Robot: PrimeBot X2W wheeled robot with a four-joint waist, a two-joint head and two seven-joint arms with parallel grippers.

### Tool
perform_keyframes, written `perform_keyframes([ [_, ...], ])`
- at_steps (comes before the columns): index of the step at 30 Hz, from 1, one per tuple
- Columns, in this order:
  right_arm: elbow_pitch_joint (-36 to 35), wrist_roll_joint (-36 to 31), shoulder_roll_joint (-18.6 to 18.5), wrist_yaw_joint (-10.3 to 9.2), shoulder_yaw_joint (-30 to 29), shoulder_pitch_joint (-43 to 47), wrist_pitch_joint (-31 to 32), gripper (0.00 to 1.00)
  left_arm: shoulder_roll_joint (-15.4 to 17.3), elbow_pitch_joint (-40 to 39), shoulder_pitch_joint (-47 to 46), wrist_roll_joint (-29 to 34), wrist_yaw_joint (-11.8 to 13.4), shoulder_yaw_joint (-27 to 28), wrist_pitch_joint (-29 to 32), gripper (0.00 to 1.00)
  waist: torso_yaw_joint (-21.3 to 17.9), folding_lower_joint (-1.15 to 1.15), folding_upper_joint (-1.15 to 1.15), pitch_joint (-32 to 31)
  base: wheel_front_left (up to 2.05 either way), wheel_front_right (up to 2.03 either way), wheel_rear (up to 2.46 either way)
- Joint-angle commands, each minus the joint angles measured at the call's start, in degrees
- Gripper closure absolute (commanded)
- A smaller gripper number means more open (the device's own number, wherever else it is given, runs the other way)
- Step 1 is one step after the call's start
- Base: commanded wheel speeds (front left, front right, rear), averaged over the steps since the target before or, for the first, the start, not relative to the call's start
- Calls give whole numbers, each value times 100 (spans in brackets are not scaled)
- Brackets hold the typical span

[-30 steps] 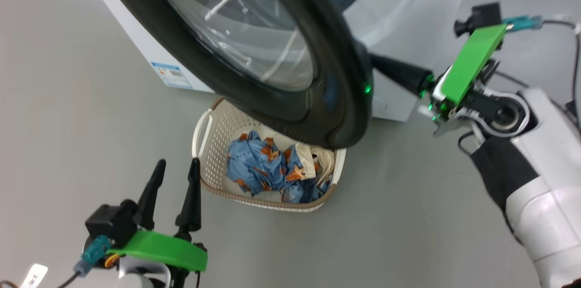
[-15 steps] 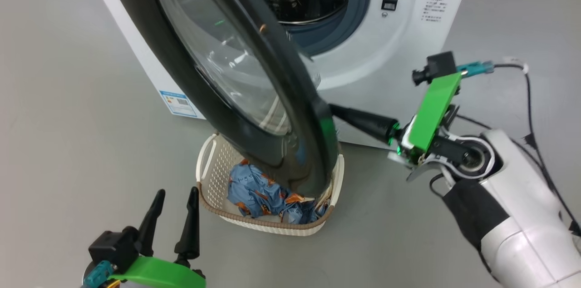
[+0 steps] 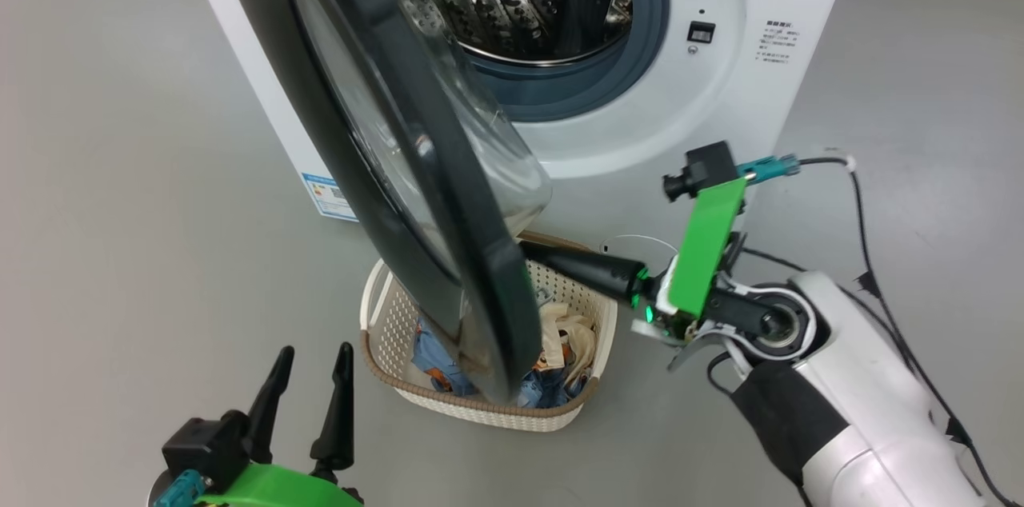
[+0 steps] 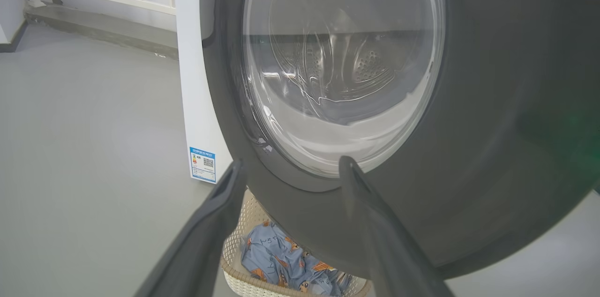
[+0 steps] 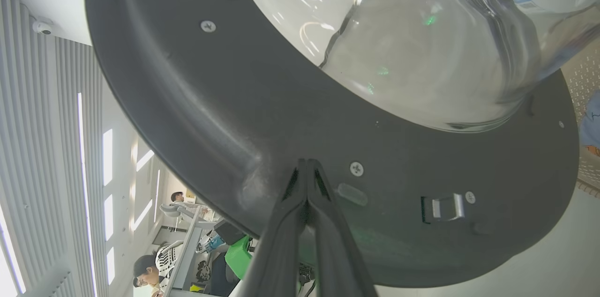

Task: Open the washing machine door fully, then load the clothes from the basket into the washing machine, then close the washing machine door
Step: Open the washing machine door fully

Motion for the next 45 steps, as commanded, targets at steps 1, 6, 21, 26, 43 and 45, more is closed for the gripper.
perform_keyframes([
  [1,-208,71,222,19,147,55,60,100,94,-115,-23,82,-9,168,-36,0,28,0,0,-34,0,0,0],
  [6,-214,64,333,19,296,128,77,100,120,-99,-13,105,-9,152,-36,0,66,0,0,-69,0,0,0],
  [21,-142,-150,295,19,328,323,-254,47,193,-53,12,39,-9,154,-36,0,-99,0,0,-171,0,0,0],
  [26,-64,-226,147,19,287,504,-452,0,261,-31,-5,18,-9,131,-36,0,-238,0,0,-233,0,0,0],
  [43,-226,-464,-614,19,325,1418,-1348,0,492,-18,129,-61,-9,222,-36,0,-823,0,0,-345,0,0,0],
  [45,-250,-488,-727,19,302,1536,-1500,0,497,-29,152,-54,-9,242,-36,0,-876,0,0,-350,0,0,0],
])
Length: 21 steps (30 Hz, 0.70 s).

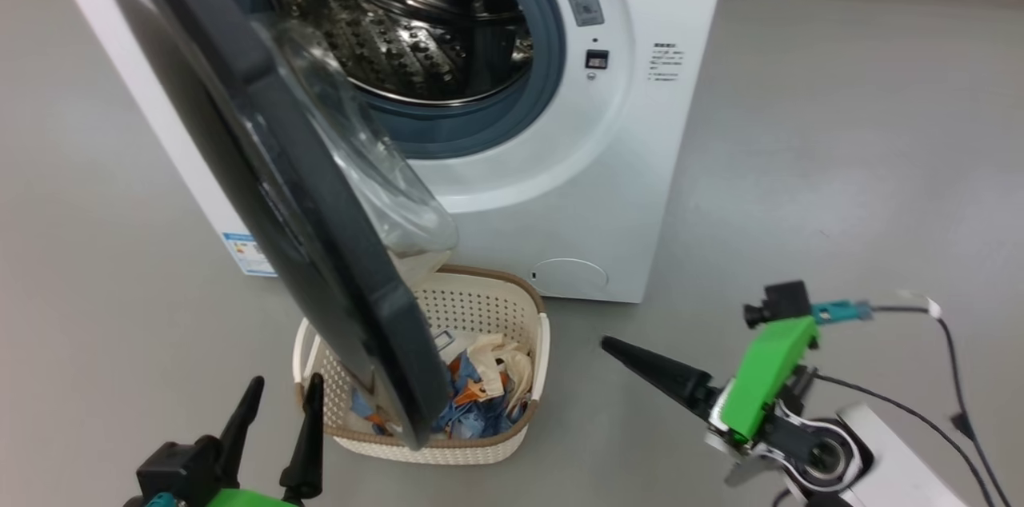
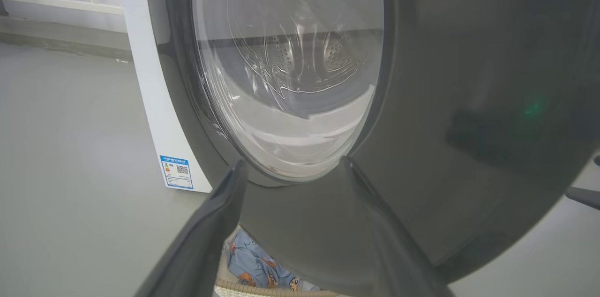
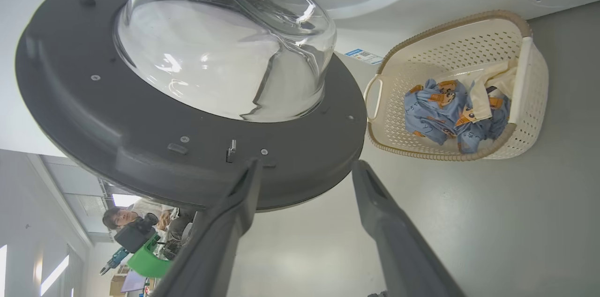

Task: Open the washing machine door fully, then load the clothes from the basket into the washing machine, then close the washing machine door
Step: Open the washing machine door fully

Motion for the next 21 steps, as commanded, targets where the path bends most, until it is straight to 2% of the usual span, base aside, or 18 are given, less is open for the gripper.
perform_keyframes([
  [1,-177,-39,-105,18,24,125,-172,0,111,-157,-66,-25,-9,230,-36,0,-105,0,0,-14,0,0,0],
  [8,-286,-184,-482,18,-69,500,-812,0,129,-200,-9,-6,-9,275,-36,0,-225,0,0,-27,0,0,0],
  [16,-274,-450,-940,18,-92,914,-1994,0,146,-210,26,6,-9,342,-36,0,-344,0,0,-94,0,0,0],
  [21,-248,-820,-1256,18,142,1053,-2831,0,139,-232,65,26,-9,368,-36,0,-392,0,0,-105,0,0,0],
])
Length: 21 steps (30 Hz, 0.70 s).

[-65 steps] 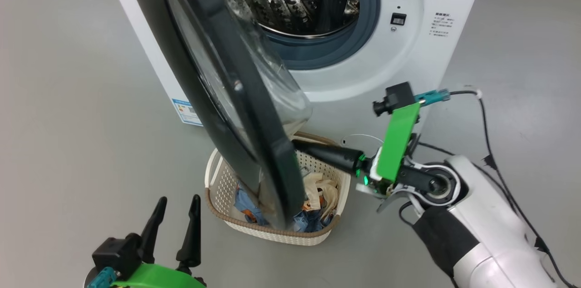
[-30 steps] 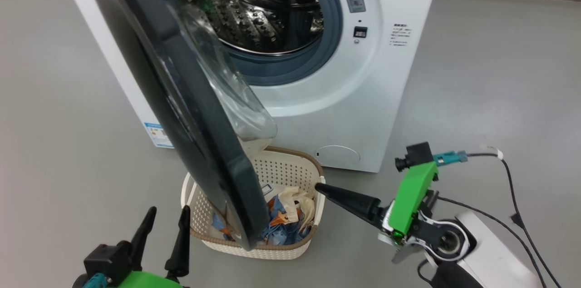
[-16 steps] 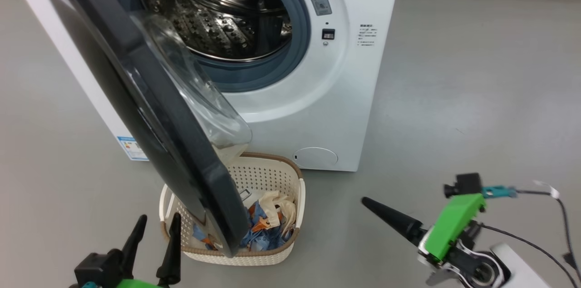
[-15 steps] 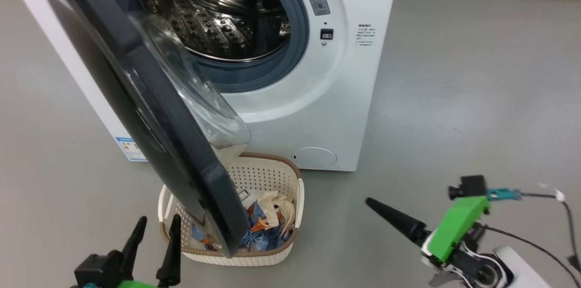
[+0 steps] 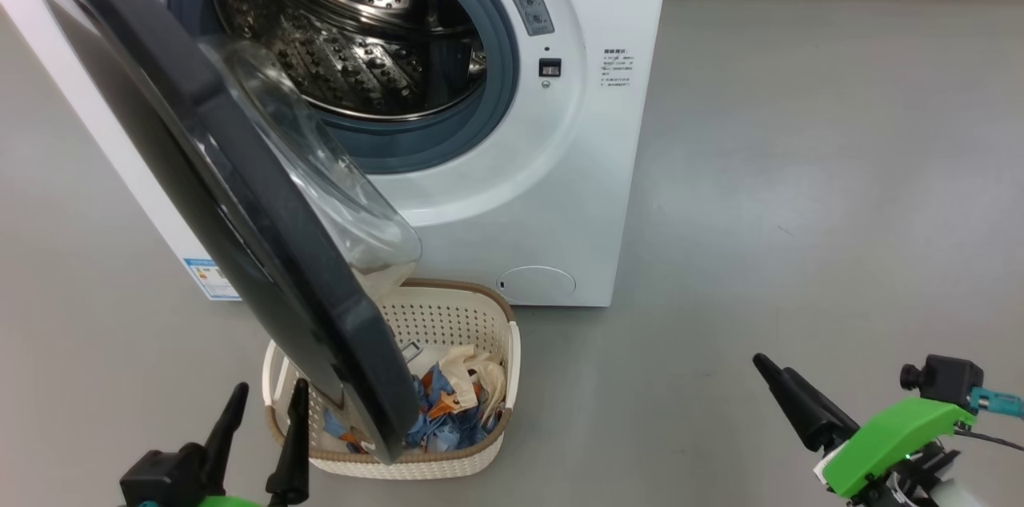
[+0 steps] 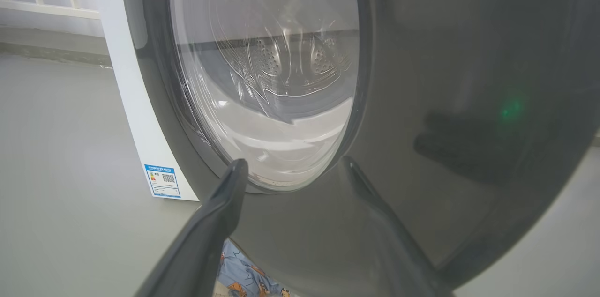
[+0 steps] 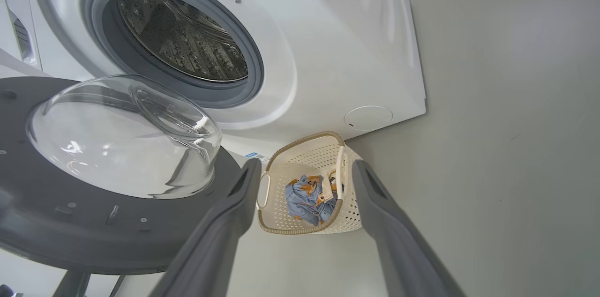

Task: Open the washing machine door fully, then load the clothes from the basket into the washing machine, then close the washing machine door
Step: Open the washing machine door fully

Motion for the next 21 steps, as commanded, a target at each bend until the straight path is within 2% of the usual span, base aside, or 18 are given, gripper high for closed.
perform_keyframes([
  [1,-116,-70,-148,18,126,44,-190,0,93,-161,-45,27,-9,213,-36,0,-8,0,0,-1,0,0,0],
  [8,-1,-328,-514,18,524,72,-1073,0,86,-157,-27,29,-9,218,-36,0,-30,0,0,-8,0,0,0],
  [13,108,-810,-686,18,587,39,-1336,0,102,-152,-10,19,-9,219,-36,0,-21,0,0,-44,0,0,0],
  [15,121,-1300,-683,18,257,31,-1346,0,110,-162,-2,13,-9,242,-36,0,-30,0,0,-46,0,0,0],
  [21,-179,-2723,-265,18,-908,518,-1349,0,105,-200,5,22,-9,274,-36,0,-18,0,0,-44,0,0,0],
])
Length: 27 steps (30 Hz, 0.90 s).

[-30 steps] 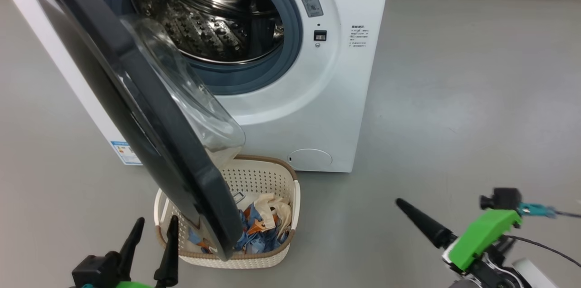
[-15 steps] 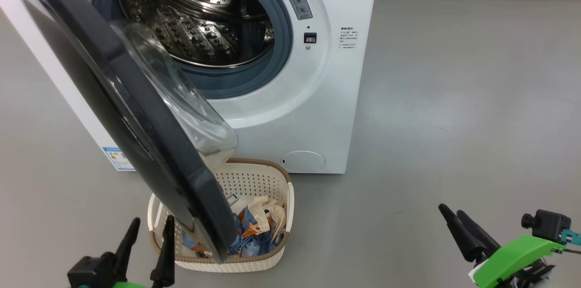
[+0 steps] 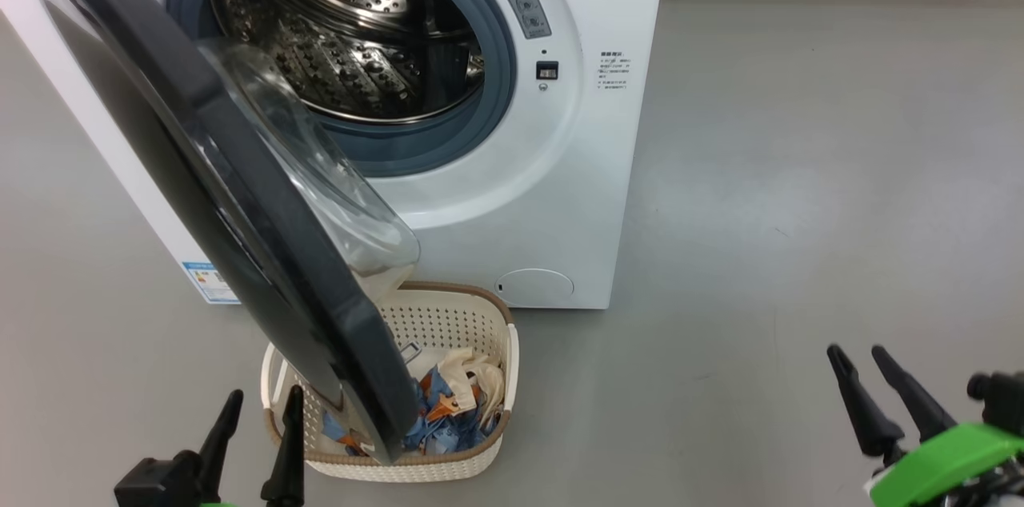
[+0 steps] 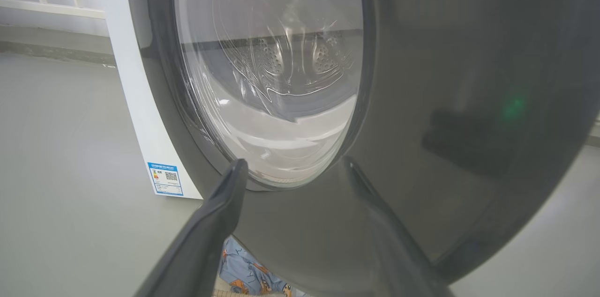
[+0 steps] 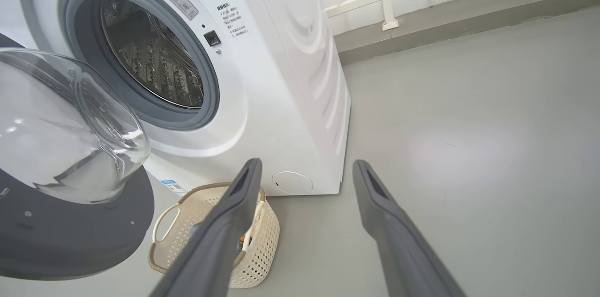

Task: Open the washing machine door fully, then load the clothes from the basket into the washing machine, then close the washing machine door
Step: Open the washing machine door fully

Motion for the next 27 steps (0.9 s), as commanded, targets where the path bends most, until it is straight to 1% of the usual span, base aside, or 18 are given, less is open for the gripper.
perform_keyframes([
  [1,-183,-264,-31,17,-99,165,-69,0,96,-165,-95,24,-9,215,-36,0,2,0,0,2,0,0,0],
  [6,-548,-1127,303,17,-867,542,-70,0,99,-203,-90,40,-9,214,-36,0,-4,0,0,1,0,0,0],
  [9,-672,-1500,443,17,-1107,742,-70,0,104,-223,-79,46,-9,218,-36,0,-14,0,0,-2,0,0,0],
  [10,-672,-1500,443,17,-1107,742,-70,0,104,-223,-79,46,-9,218,-36,0,-14,0,0,-2,0,0,0],
  [18,-590,-2215,697,17,-1415,1054,-71,0,88,-194,-94,34,-9,219,-36,0,-24,0,0,13,0,0,0],
  [22,-550,-2284,792,17,-1483,1121,-71,0,84,-174,-103,31,-9,229,-36,0,-16,0,0,10,0,0,0],
  [27,-557,-2325,822,17,-1502,1122,-71,0,75,-172,-104,26,-9,265,-36,0,-20,0,0,11,0,0,0],
])
